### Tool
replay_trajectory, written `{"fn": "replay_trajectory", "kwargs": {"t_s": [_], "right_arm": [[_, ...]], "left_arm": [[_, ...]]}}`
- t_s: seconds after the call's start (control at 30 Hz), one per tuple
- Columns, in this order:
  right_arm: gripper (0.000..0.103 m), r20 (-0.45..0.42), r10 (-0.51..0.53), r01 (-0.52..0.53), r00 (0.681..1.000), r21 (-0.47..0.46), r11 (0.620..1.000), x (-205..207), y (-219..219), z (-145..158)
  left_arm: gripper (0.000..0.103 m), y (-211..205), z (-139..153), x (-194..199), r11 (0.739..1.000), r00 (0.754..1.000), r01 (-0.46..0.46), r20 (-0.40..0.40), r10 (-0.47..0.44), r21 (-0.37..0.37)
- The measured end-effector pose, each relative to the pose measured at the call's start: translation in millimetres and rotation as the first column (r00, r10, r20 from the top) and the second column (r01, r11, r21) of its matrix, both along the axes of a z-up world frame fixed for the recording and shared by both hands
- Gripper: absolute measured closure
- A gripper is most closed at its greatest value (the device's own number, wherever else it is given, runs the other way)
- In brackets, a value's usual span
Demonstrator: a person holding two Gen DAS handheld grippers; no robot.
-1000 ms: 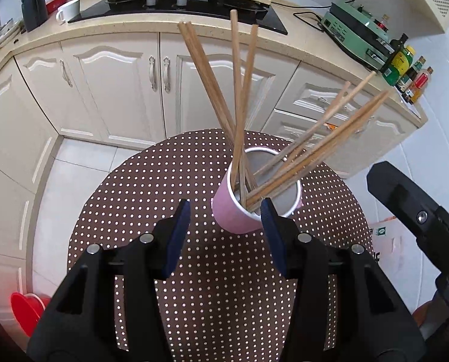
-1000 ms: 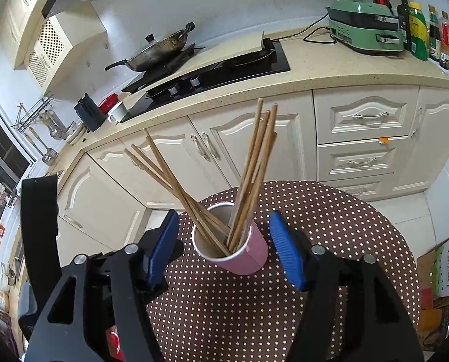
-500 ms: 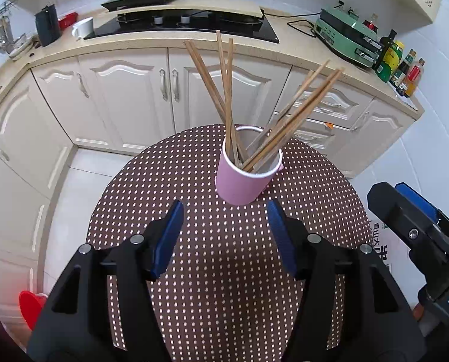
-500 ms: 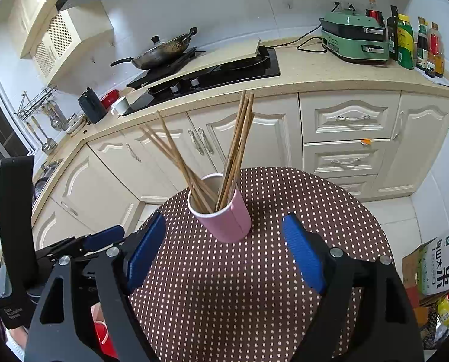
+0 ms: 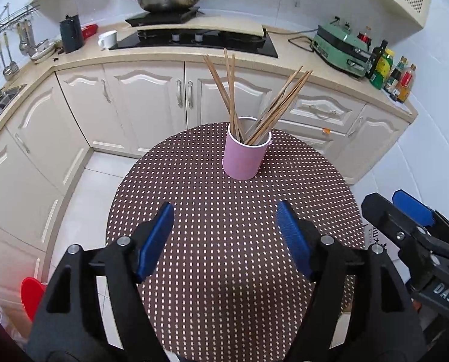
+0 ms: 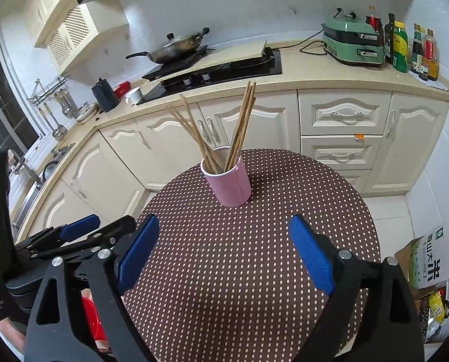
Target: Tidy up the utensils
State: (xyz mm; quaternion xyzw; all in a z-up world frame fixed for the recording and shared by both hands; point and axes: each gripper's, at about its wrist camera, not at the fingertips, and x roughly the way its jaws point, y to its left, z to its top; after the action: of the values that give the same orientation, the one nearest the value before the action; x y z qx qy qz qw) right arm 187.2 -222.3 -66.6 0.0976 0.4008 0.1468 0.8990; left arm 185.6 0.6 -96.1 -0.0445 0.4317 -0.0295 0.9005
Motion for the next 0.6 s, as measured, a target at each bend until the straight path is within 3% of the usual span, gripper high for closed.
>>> {"fn": "replay_trajectory", "kwargs": {"t_s": [0.4,0.6], "right_arm": [[0.014,0.110,0.060,-0.056,0.992,-0.038,0.998,-79.2,14.0,47.1],[0.010,0.181,0.039,-0.029,0.983,-0.058,0.998,-136.7,18.4,69.8]], "left_arm": [[0.032,9.4,48.0,-90.6,1.000,0.994,0.011,0.105,-0.011,-0.006],[0.032,16.5,77.8,-150.8,0.999,0.982,0.027,0.184,-0.031,0.024]]}}
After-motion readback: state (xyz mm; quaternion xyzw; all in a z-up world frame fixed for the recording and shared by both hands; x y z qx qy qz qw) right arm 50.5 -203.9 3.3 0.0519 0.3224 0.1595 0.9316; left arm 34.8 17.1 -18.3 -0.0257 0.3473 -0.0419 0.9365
